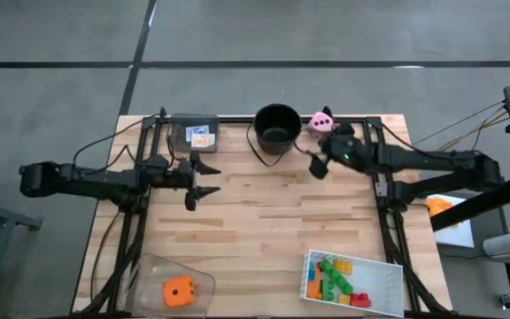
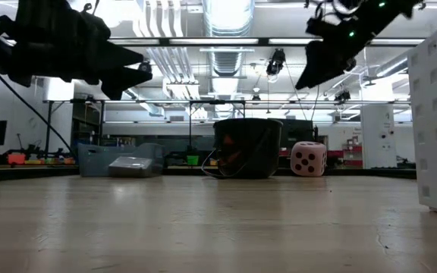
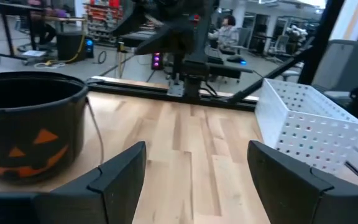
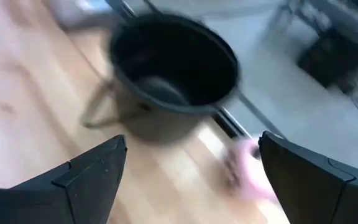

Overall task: Pick & Place Toys
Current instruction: Put the pink dice into the transparent bin

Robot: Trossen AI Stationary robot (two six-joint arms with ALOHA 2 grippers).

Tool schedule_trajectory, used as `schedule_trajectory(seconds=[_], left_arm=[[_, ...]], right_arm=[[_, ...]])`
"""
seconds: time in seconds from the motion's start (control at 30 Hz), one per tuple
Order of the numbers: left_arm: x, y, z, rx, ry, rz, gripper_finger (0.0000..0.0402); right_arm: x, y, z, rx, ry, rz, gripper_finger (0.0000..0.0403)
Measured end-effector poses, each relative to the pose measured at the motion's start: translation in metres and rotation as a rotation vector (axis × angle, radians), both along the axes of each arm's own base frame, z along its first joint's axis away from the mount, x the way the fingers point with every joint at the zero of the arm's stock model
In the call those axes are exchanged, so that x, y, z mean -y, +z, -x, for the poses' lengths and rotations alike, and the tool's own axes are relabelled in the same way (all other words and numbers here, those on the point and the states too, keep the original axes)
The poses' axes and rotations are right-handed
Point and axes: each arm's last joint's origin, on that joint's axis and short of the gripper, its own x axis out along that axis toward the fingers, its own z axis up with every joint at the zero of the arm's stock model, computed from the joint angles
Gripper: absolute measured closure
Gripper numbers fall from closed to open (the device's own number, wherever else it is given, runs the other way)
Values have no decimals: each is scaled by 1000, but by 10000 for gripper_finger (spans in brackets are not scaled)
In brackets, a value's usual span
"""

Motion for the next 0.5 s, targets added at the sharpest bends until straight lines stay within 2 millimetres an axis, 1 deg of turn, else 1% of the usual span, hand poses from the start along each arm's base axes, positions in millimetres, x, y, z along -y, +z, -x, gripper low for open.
schedule_trajectory(seconds=[0.13,0.27,0.37,0.5], left_arm=[[0,0,0,1,4,-1,123],[0,0,0,0,4,2,123],[0,0,0,-5,4,4,123],[0,-1,0,-15,4,6,123]], right_arm=[[33,6,-8,-108,-91,-70,42],[76,9,-14,-165,-160,-196,42],[109,9,-15,-186,-204,-271,42],[148,5,-13,-212,-205,-382,42]])
